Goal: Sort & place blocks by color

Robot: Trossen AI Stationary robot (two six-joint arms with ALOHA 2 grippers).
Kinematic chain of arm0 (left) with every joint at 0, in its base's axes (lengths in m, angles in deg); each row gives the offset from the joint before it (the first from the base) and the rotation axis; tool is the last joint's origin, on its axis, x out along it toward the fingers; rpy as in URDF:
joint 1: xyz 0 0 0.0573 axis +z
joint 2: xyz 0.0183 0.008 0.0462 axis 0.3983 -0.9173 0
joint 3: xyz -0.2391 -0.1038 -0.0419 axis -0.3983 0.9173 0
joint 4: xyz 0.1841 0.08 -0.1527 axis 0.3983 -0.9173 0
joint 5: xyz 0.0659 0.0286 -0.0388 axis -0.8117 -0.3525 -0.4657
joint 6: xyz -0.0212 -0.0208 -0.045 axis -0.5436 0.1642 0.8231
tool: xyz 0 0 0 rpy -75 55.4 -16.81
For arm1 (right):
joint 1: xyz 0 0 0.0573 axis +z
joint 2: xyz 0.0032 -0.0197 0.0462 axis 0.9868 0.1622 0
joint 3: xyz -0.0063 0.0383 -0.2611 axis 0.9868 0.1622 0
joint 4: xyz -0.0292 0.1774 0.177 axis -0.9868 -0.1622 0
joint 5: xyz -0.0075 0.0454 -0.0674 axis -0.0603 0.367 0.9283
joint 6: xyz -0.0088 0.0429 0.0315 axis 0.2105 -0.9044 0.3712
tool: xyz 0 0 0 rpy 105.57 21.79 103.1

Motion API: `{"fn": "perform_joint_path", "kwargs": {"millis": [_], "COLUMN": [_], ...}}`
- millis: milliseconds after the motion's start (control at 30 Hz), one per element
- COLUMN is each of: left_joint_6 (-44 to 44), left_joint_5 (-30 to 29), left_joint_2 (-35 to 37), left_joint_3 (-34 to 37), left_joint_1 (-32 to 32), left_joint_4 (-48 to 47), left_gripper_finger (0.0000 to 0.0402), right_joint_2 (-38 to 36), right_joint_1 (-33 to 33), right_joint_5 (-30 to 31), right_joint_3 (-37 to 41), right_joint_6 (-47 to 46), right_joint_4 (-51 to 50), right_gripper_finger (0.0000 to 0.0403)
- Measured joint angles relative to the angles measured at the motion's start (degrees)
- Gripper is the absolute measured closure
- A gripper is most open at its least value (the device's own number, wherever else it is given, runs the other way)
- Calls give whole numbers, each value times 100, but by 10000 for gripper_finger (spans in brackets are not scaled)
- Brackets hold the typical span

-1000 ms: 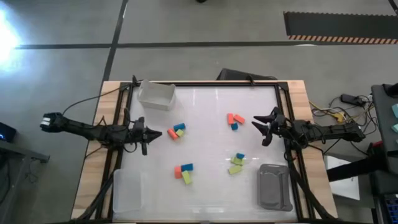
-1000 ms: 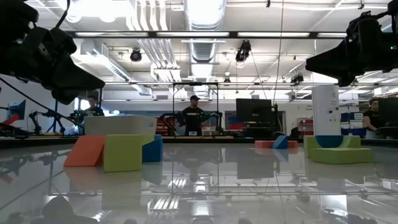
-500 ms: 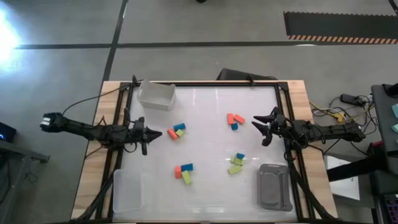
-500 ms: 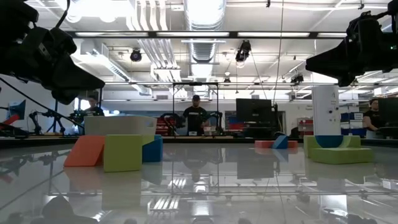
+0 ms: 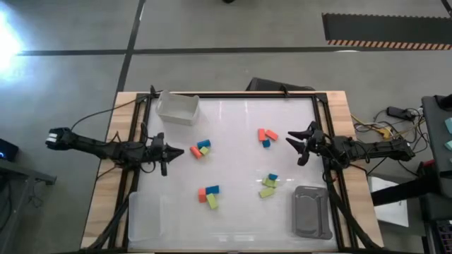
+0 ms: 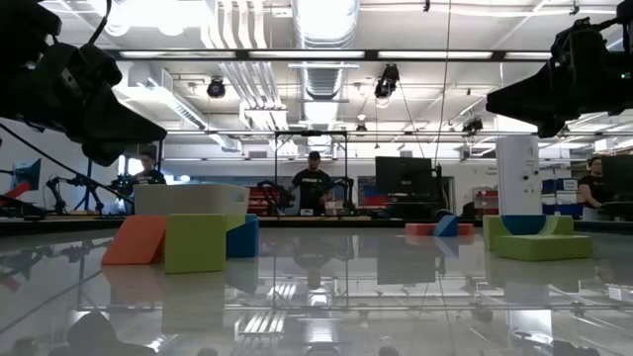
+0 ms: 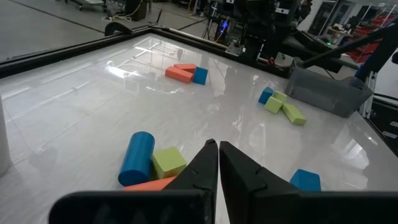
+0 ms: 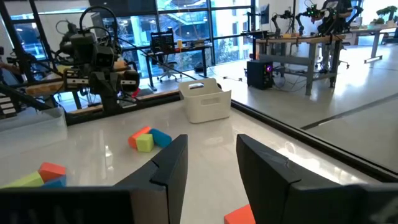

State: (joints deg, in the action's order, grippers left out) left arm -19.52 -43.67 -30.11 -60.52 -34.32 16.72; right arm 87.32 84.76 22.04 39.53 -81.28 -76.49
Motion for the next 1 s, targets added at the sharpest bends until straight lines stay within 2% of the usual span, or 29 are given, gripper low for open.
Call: {"fn": "perform_joint_path", "kwargs": {"millis": [233, 333, 400, 533, 633, 733, 1000], "left_joint_6": [-57, -547, -435, 817, 1560, 1633, 1571], "left_joint_5": [-2, -155, -170, -180, -181, -197, -330], "left_joint_2": [0, 7, 10, -11, -11, -11, 9], "left_joint_3": [0, 0, 0, 0, 0, 0, 0], "left_joint_1": [1, 2, 1, 1, 2, 2, 0], "left_joint_4": [-2, 25, 208, 1039, 1766, 2513, 3961], "left_gripper_finger": [402, 402, 402, 402, 402, 402, 402], "right_joint_2": [-2, 0, -2, -2, -1, 19, 33], "right_joint_1": [-2, -2, -2, -2, -2, -2, -2], "right_joint_5": [166, 171, 172, 335, 684, 816, 811], "right_joint_3": [2, 2, 2, 2, -1, -36, -233], "right_joint_6": [-47, -322, -725, -1428, -2524, -3302, -4084], "right_joint_4": [418, 870, 1064, 1442, 1573, 1559, 1680], "right_gripper_finger": [275, 275, 275, 275, 275, 275, 275]}}
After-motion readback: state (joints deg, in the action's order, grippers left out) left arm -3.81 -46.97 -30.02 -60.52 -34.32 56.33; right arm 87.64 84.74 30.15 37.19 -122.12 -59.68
